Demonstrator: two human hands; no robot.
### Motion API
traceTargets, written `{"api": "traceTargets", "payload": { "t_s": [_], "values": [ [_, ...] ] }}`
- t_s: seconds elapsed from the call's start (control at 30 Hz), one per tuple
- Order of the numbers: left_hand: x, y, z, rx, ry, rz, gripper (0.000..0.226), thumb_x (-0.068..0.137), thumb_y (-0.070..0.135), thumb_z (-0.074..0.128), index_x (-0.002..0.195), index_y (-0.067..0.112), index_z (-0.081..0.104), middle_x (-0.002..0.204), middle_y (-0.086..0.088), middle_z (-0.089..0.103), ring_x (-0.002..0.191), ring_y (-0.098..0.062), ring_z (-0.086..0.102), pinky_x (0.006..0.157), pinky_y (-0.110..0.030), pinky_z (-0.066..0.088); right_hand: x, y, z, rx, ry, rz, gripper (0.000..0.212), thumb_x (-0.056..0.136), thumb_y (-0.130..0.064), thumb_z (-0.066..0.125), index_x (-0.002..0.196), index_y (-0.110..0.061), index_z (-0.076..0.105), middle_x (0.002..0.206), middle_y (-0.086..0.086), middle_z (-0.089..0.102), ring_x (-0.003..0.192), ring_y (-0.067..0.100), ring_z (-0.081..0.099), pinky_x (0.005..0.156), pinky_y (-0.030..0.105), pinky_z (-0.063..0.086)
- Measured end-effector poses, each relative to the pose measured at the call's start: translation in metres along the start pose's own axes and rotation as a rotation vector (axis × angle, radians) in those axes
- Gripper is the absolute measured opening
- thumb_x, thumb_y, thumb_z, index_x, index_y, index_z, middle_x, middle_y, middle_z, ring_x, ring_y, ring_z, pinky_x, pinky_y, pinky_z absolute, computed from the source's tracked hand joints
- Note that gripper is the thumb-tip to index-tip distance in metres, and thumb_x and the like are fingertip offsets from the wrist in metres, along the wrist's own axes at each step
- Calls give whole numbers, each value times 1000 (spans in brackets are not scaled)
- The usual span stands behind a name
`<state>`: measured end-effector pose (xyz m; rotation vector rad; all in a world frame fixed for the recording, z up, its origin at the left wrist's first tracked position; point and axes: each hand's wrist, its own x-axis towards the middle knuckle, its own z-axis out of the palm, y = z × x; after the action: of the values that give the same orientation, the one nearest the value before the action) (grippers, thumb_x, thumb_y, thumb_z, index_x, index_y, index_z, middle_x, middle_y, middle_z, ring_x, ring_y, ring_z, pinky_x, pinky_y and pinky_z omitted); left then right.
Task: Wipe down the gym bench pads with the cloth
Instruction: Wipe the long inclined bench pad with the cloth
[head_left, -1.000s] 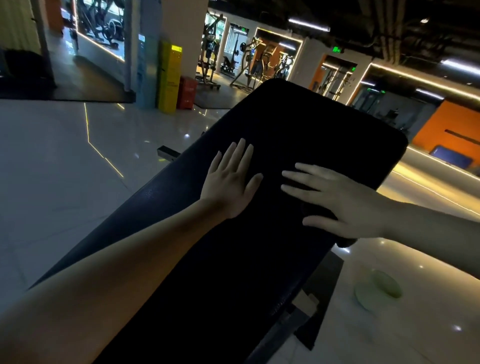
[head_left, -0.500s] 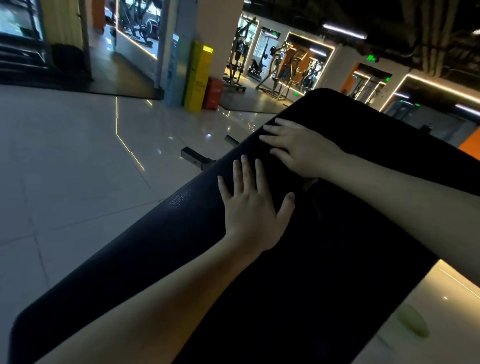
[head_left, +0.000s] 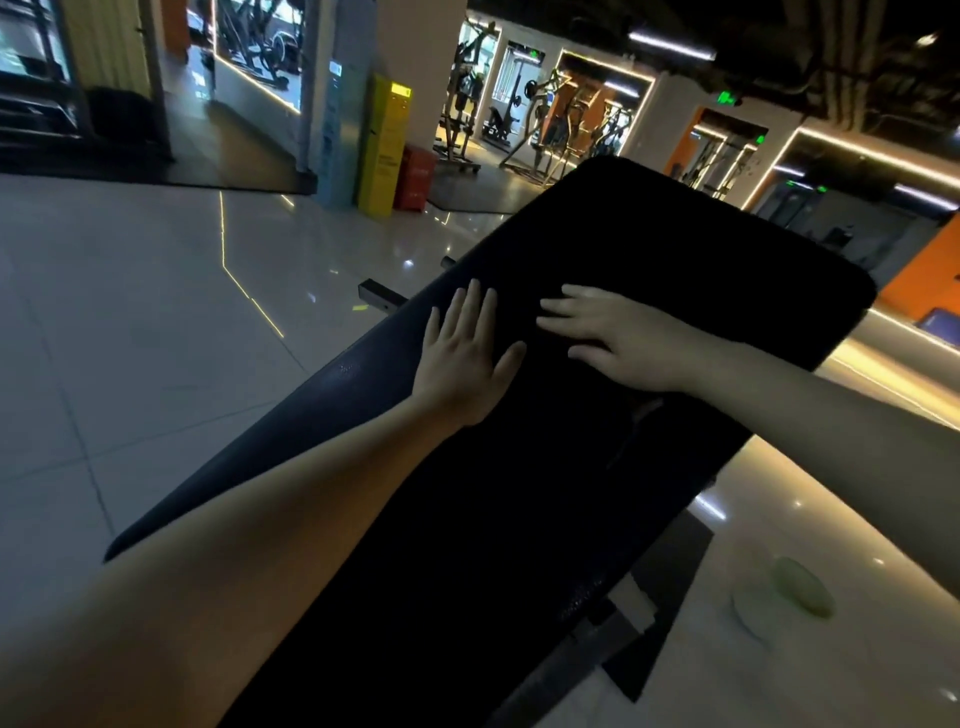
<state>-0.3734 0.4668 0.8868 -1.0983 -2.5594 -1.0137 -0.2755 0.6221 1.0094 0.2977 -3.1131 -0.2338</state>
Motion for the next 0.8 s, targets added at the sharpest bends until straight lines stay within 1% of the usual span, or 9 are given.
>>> {"api": "traceTargets", "payload": {
  "t_s": [0.13,0.2,0.27,0.3,0.37,0.47,0.53,0.67,0.8],
  "values": [
    [-7,0,0,25,5,-17,71,103,53,21,157,16,-7,165,-4,-14,150,-18,-17,121,-39,-13,-84,-7,10,14,-18,-78,46,99,-20,50,145,-17,43,154,-4,31,148,11,11,120,23,8],
    [-8,2,2,28,15,-41,71,103,54,18,157,15,-7,164,-4,-14,150,-18,-17,121,-41,-13,-108,-12,15,4,-23,-87,46,100,-31,42,143,-15,47,153,-3,34,147,13,14,119,19,8],
    [-9,3,4,37,30,-55,73,101,57,14,157,14,-7,164,-5,-14,150,-18,-17,121,-41,-13,-110,-14,20,-17,-8,-95,54,101,-44,28,140,-14,51,151,0,39,146,17,20,119,27,16],
    [-9,3,4,42,35,-64,75,100,59,12,157,13,-7,164,-6,-15,150,-18,-17,121,-41,-13,-103,-15,23,-39,16,-111,56,101,-47,26,137,-14,54,150,1,42,145,20,24,117,33,23],
    [-9,6,4,43,36,-120,78,100,60,12,157,11,-7,164,-8,-16,150,-19,-18,122,-42,-13,-77,-17,27,-80,71,-100,49,100,-40,34,133,-13,58,147,4,47,143,24,31,114,41,29],
    [-11,7,6,48,50,-251,81,99,60,16,157,7,-7,163,-12,-17,150,-22,-19,121,-43,-13,-22,-13,34,-113,154,-38,38,97,-18,55,135,-12,56,148,6,45,144,25,29,117,44,27],
    [-10,5,7,50,54,-271,82,99,61,17,157,8,-7,163,-12,-16,150,-21,-19,121,-44,-13,20,-10,33,-128,192,-13,39,97,-13,56,136,-10,55,149,9,44,144,29,29,117,47,27],
    [-4,0,8,20,50,-259,83,99,63,17,157,9,-7,164,-9,-17,149,-19,-22,120,-43,-16,100,-5,25,-138,198,56,42,101,-18,46,143,-12,47,154,6,36,147,26,22,120,38,17],
    [-3,-3,8,27,48,-249,98,79,70,-5,157,10,-9,163,-9,-20,148,-18,-25,119,-43,-17,151,2,23,-167,218,69,41,100,-18,45,141,-15,50,152,6,41,145,27,25,118,36,19]
  ]
}}
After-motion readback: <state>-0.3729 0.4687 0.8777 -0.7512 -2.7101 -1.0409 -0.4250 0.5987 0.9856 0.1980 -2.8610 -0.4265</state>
